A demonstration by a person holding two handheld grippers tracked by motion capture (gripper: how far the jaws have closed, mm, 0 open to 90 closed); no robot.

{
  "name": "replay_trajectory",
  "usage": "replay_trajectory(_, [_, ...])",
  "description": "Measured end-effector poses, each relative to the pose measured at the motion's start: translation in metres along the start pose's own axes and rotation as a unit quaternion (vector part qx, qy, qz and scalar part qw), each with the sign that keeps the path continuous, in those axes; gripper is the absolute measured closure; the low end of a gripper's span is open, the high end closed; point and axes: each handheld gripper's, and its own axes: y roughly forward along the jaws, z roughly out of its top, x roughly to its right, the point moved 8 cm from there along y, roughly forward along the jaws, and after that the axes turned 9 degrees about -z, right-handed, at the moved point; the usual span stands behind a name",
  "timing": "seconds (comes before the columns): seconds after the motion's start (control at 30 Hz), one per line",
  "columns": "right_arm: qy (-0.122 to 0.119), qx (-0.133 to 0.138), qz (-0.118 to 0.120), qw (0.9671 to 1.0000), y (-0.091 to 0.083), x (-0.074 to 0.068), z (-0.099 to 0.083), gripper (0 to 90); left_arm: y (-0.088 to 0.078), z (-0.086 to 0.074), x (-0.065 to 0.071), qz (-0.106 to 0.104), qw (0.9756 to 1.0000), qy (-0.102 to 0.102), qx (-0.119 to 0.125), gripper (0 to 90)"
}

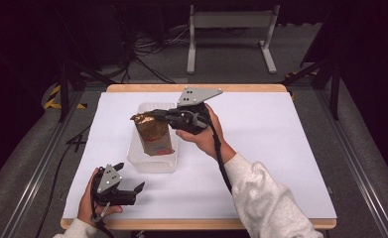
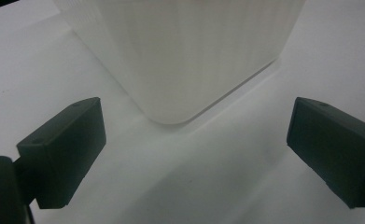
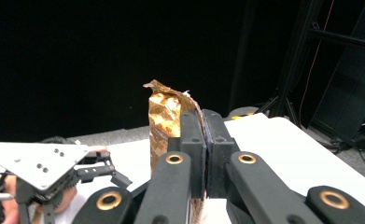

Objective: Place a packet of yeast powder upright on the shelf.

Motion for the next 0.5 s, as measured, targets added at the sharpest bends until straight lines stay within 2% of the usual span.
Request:
replay_trajectory(0.2, [0.005,0.005,-0.003,1.0,0.0016,0.0002,-0.0027,88.6,0.0002,0.0001,-0.0002,0.001,1.0,0.0,0.0,5.5])
replay_trajectory(0.3, [-0.004,0.013,-0.012,0.9998,0.0009,0.0018,0.0005,88.6,0.0003,0.0003,-0.0002,0.001,1.0,-0.001,0.0,5.5])
replay_trajectory(0.37, [-0.005,0.019,-0.009,0.9998,0.0015,0.0022,0.0021,88.6,0.0005,0.0,0.0001,0.001,1.0,-0.001,-0.001,5.5])
replay_trajectory(0.5, [-0.012,0.01,-0.015,0.9998,0.0068,0.0015,-0.0024,88.6,0.0003,-0.0002,-0.0003,0.0,1.0,-0.002,0.0,5.5])
